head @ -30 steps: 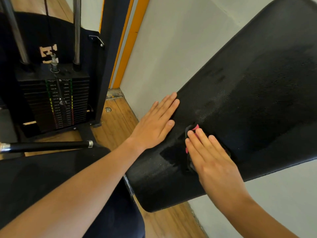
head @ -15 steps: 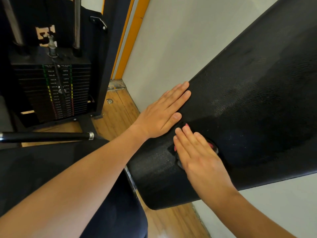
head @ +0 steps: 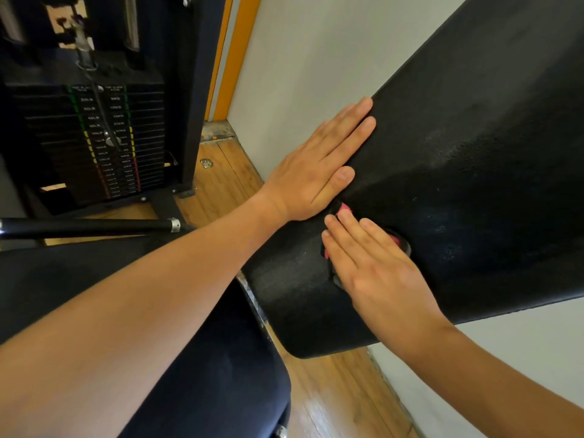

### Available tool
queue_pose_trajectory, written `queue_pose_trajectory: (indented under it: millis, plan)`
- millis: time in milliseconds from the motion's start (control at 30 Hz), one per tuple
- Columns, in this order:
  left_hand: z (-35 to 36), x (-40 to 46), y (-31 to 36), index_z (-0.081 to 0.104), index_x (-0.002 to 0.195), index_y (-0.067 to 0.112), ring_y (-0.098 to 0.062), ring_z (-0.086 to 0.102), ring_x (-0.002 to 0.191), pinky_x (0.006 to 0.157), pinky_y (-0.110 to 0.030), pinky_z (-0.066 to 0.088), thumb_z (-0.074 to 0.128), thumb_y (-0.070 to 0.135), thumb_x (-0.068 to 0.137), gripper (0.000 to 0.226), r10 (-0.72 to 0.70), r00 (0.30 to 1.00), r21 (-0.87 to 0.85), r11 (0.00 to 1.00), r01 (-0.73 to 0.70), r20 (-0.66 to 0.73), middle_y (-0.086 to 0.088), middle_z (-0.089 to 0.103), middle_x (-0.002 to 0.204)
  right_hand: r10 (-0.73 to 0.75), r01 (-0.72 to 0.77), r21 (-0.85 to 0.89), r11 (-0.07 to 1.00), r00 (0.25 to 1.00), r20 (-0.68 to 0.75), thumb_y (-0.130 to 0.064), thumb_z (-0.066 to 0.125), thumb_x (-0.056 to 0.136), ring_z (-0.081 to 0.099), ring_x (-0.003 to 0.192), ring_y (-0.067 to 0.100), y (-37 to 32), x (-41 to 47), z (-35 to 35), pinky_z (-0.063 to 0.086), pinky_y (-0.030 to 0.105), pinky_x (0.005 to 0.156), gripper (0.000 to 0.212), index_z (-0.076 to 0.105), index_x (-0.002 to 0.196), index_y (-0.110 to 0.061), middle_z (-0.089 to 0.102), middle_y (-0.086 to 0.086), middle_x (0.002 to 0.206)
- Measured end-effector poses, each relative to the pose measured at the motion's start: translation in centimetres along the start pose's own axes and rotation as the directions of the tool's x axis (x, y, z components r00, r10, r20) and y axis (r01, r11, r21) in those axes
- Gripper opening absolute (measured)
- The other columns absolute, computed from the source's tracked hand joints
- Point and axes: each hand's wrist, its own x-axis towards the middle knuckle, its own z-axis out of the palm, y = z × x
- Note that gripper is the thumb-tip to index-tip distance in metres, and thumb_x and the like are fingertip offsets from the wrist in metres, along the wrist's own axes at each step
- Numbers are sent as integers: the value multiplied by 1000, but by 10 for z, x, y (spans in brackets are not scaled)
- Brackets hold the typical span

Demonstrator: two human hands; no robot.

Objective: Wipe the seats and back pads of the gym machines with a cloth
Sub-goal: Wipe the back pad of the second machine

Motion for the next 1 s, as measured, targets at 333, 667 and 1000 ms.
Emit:
queue_pose_trajectory:
  millis: [333,667,1000]
  plan:
    - [0,2,0,28,151,-15,-50,19,152,127,-53,17,23,32,109,64,12,1000,10,1000,-12,7,-39,21,160,17,-18,99,995,1000,3,-10,23,91,31,143,37,-5,4,-6,16,46,117,55,43,140,6,36,25,150]
    - [0,3,-1,28,149,-19,-52,20,150,128,-45,13,28,25,107,61,29,1000,2,1000,-29,7,-43,22,157,-83,83,-1,997,995,63,-18,1,96,-2,148,41,-40,7,17,1,48,122,59,14,149,5,11,26,159]
    - [-4,2,4,30,148,-20,-54,22,149,128,-46,15,44,6,99,57,9,1000,-4,1000,-9,4,-44,23,156,-117,115,36,993,990,79,-17,18,98,17,148,37,-36,3,11,8,48,122,55,34,146,4,24,24,156]
